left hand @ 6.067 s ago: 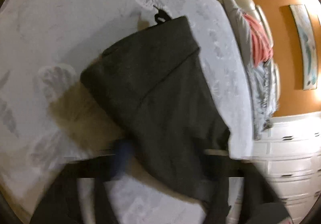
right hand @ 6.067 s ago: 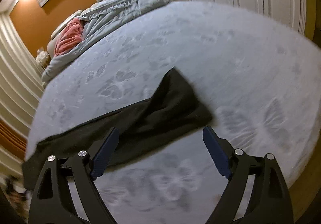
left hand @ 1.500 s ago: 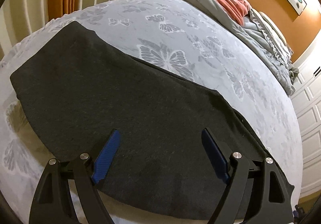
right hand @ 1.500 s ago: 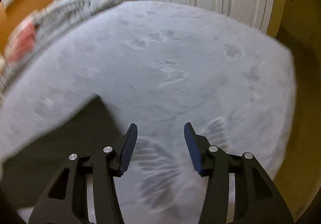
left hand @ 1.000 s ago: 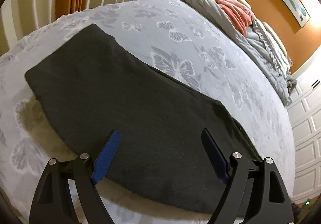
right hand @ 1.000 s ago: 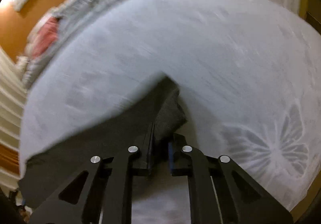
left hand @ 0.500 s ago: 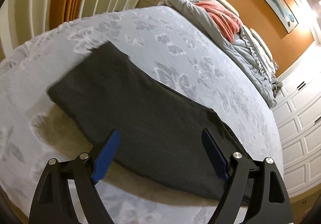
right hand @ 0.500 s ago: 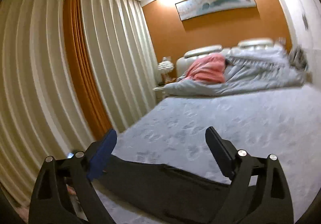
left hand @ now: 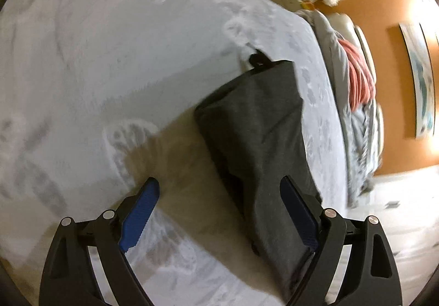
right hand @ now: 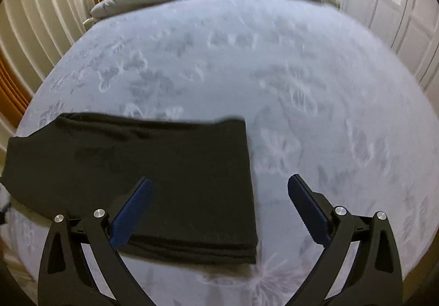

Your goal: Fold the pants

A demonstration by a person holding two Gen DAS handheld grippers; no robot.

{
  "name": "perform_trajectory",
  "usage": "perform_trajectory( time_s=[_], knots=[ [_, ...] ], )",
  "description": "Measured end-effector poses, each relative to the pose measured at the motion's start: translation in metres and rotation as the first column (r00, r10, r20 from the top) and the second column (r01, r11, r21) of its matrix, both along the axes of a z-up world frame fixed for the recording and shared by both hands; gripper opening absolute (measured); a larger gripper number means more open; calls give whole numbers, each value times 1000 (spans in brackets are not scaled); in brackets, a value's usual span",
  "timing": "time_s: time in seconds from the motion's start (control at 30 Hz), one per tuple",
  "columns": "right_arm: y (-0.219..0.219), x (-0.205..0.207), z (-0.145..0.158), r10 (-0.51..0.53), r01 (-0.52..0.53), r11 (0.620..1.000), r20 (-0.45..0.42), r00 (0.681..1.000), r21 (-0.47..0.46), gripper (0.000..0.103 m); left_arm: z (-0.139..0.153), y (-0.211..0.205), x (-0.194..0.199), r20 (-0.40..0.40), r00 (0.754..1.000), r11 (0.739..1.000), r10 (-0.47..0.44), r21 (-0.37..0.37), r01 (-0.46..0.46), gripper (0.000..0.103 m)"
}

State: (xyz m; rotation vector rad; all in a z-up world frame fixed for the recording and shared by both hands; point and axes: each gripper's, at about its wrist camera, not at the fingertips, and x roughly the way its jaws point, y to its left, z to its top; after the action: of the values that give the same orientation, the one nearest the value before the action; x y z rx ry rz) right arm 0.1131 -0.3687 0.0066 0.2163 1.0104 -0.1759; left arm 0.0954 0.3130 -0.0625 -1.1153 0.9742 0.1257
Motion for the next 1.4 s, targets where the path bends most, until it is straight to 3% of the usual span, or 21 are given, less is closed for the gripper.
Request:
perform_trajectory(
  time_s=[0.23,0.27,0.3,0.33,0.37,0.43,0.5,0.57,0.6,0.63,0.73,0.87,1.0,1.07,1.13,1.17,1.2,1.27,1.3,1.33,1.4],
  knots=[
    [-22,2,-19,-44,52,993,-77,996,104,97,-5,-8,27,86,996,999,22,-41,-19,89],
    [-30,-1,-25,-55,66,990,-93,994,124,97,-4,-10,31,106,994,999,11,-38,-7,74],
    [-34,0,-31,-65,78,988,-104,993,134,97,-3,-14,38,108,994,1000,-14,-24,17,47],
    [-41,-1,-37,-77,95,983,-116,990,157,97,-4,-17,43,94,995,999,-30,-15,32,36],
    [-48,-3,-44,-83,107,975,-127,988,197,97,-5,-19,46,99,994,999,-43,-24,45,16],
    [-57,-2,-57,-81,116,956,-136,987,269,95,-6,-21,48,100,994,999,-34,-39,38,15],
    [-59,-3,-65,-66,103,957,-143,988,273,81,-3,-22,48,106,994,998,-19,-55,25,14],
    [-51,-3,-61,3,24,968,-109,994,250,53,-2,-22,48,112,994,998,-12,-64,19,14],
    [-49,-2,-60,32,-1,956,-101,994,293,23,-1,-23,48,116,993,998,-10,-66,18,14],
    [-46,-3,-60,45,-11,941,-93,995,338,12,1,-24,48,118,993,998,-7,-63,15,13],
    [-36,-2,-49,68,-45,958,-72,995,282,6,6,-29,47,128,992,998,-12,-55,19,13],
    [-47,-21,-3,70,-87,940,66,995,329,6,14,-27,43,146,989,997,-18,-73,29,13],
    [-44,-15,-29,114,-94,954,-55,992,286,14,7,-30,49,87,995,999,-40,-6,40,14],
    [-39,-7,-49,117,-83,967,-131,984,239,24,-3,-28,52,58,998,999,-33,-20,34,18],
    [-35,-3,-55,133,-96,963,-134,982,252,56,-15,-25,53,34,999,998,-9,-68,12,27],
    [-32,-2,-58,138,-99,955,-123,983,281,61,-20,-22,52,46,999,994,5,-108,0,34],
    [-28,-2,-59,140,-104,953,-109,984,284,60,-22,-20,52,58,998,991,15,-133,-7,39],
    [-17,0,-58,145,-118,968,-108,984,221,27,-23,-18,51,68,998,988,18,-151,-8,38],
    [-17,0,-51,146,-121,964,-91,985,238,13,-21,-19,52,82,997,989,6,-146,6,22],
    [-18,-2,-40,138,-118,961,-65,988,250,12,-18,-21,54,87,996,992,-22,-121,32,11],
    [-31,-15,-7,115,-116,956,21,993,269,9,1,-25,51,128,991,994,-41,-97,54,11]
  ],
)
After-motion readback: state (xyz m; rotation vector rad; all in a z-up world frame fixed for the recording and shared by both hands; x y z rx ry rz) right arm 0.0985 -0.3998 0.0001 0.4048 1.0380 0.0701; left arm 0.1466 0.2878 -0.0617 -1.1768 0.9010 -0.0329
